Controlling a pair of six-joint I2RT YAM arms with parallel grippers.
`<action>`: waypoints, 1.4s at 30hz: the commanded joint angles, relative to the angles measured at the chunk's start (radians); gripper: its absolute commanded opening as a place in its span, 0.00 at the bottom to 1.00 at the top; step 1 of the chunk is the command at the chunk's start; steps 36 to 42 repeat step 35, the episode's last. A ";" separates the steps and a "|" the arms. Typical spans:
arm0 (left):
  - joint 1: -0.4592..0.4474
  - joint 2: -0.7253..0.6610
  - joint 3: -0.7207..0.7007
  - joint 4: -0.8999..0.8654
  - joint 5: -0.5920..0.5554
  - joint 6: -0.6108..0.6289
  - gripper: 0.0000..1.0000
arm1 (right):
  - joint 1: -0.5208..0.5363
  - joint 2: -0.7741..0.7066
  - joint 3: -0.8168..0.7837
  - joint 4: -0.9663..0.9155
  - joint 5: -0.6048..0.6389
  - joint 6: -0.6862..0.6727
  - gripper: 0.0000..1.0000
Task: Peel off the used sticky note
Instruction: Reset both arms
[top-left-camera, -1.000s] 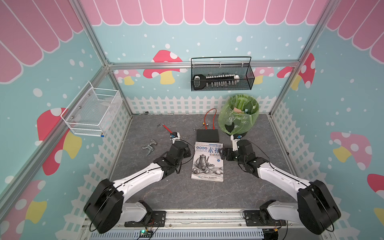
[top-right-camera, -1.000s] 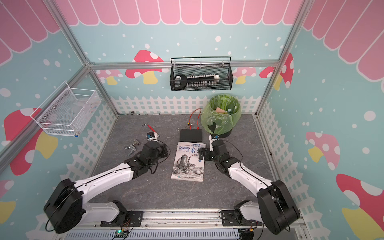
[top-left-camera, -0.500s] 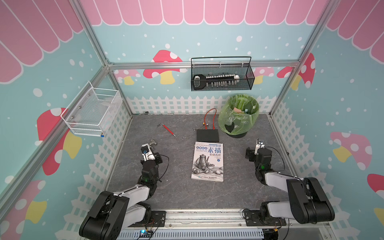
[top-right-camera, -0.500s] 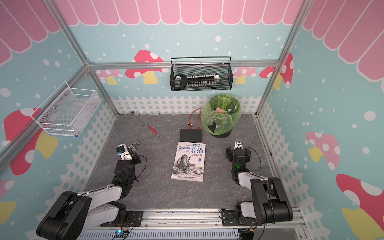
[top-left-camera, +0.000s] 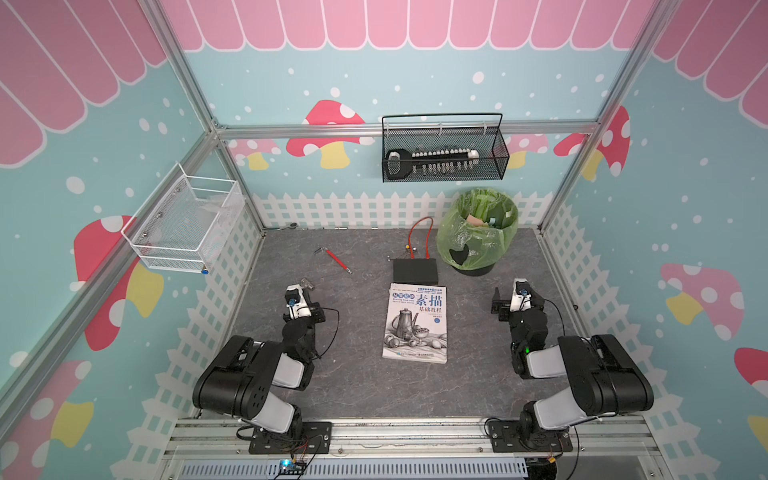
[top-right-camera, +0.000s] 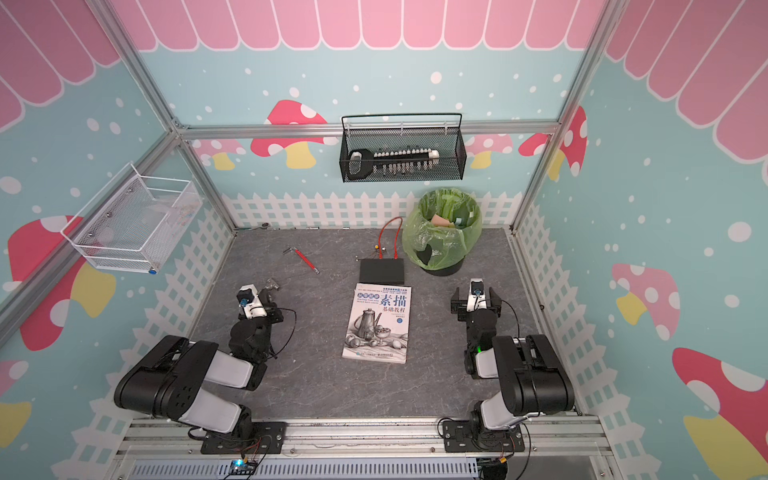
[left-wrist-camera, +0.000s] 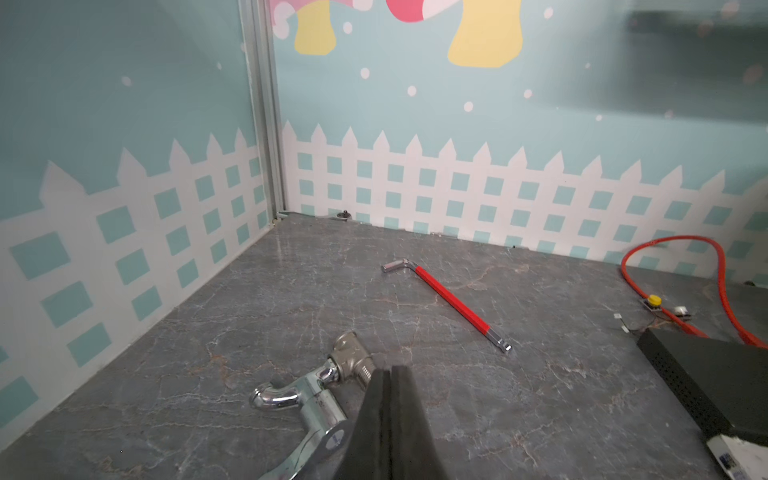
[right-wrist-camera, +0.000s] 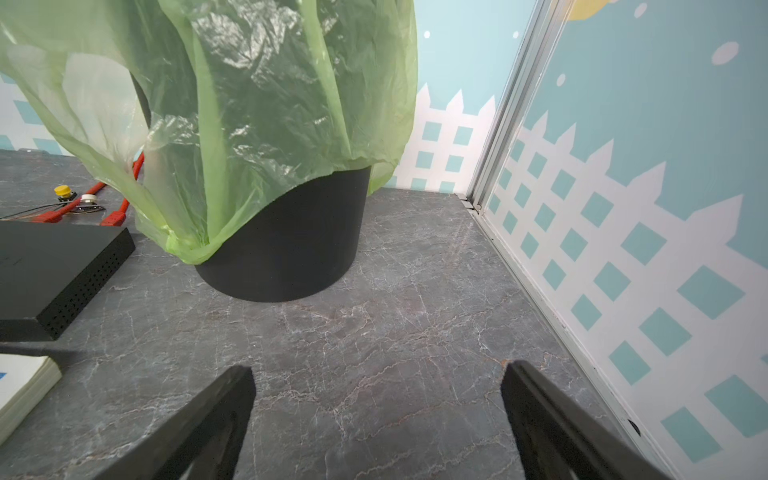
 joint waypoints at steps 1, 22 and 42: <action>0.034 0.013 0.043 0.002 0.105 0.016 0.12 | -0.005 -0.007 -0.002 0.029 -0.006 -0.007 0.99; 0.044 -0.007 0.050 -0.050 0.124 -0.001 0.99 | -0.005 -0.001 -0.003 0.038 -0.006 -0.009 0.99; 0.044 -0.005 0.051 -0.044 0.123 -0.001 0.99 | -0.005 -0.002 -0.001 0.035 -0.007 -0.008 0.99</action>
